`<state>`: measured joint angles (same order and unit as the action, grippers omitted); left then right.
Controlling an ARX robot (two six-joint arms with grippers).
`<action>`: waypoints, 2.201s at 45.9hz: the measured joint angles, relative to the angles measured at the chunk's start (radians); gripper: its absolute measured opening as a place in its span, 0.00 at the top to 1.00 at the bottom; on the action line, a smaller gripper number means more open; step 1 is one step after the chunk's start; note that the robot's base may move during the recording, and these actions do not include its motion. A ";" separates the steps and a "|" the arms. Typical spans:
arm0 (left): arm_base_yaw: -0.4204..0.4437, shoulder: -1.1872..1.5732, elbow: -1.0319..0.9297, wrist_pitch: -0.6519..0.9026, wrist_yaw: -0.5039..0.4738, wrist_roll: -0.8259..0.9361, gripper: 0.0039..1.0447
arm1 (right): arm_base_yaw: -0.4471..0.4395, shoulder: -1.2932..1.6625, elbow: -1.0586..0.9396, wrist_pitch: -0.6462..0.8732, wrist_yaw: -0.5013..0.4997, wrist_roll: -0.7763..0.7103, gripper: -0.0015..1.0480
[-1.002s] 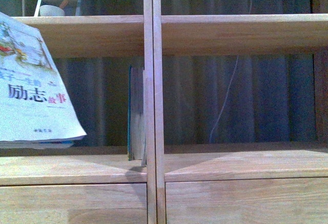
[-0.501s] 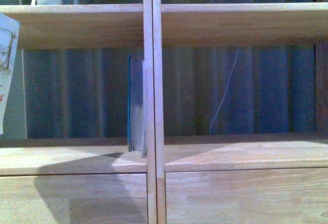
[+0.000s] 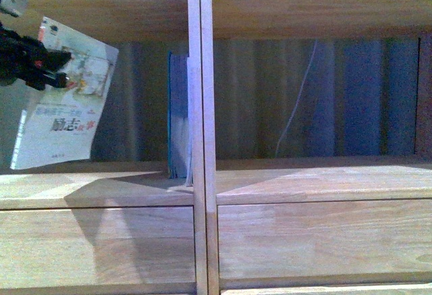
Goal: Organize books on shelf
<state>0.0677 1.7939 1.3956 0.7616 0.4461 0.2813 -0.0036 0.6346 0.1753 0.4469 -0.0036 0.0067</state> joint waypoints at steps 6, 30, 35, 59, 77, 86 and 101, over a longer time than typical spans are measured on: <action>-0.028 0.096 0.096 -0.019 -0.001 0.024 0.94 | 0.000 -0.050 -0.039 -0.007 0.000 0.000 0.97; -0.088 0.354 0.371 -0.024 -0.064 0.017 0.94 | 0.000 -0.230 -0.121 -0.100 0.000 0.000 0.97; -0.125 0.399 0.424 -0.036 -0.076 0.010 0.94 | 0.000 -0.268 -0.134 -0.128 0.000 0.000 0.97; -0.173 0.485 0.537 -0.076 -0.160 0.018 0.86 | 0.000 -0.416 -0.161 -0.227 0.001 -0.001 0.97; -0.174 0.450 0.451 -0.077 -0.187 0.010 0.30 | 0.000 -0.615 -0.161 -0.441 0.000 -0.002 0.97; -0.176 0.380 0.351 -0.067 -0.224 -0.027 0.06 | 0.001 -0.628 -0.161 -0.446 0.002 -0.001 0.97; -0.180 0.245 0.174 -0.064 -0.267 -0.122 0.07 | 0.001 -0.629 -0.161 -0.446 0.003 -0.002 0.97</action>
<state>-0.1120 2.0384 1.5692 0.6971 0.1787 0.1589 -0.0029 0.0059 0.0139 0.0013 -0.0006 0.0051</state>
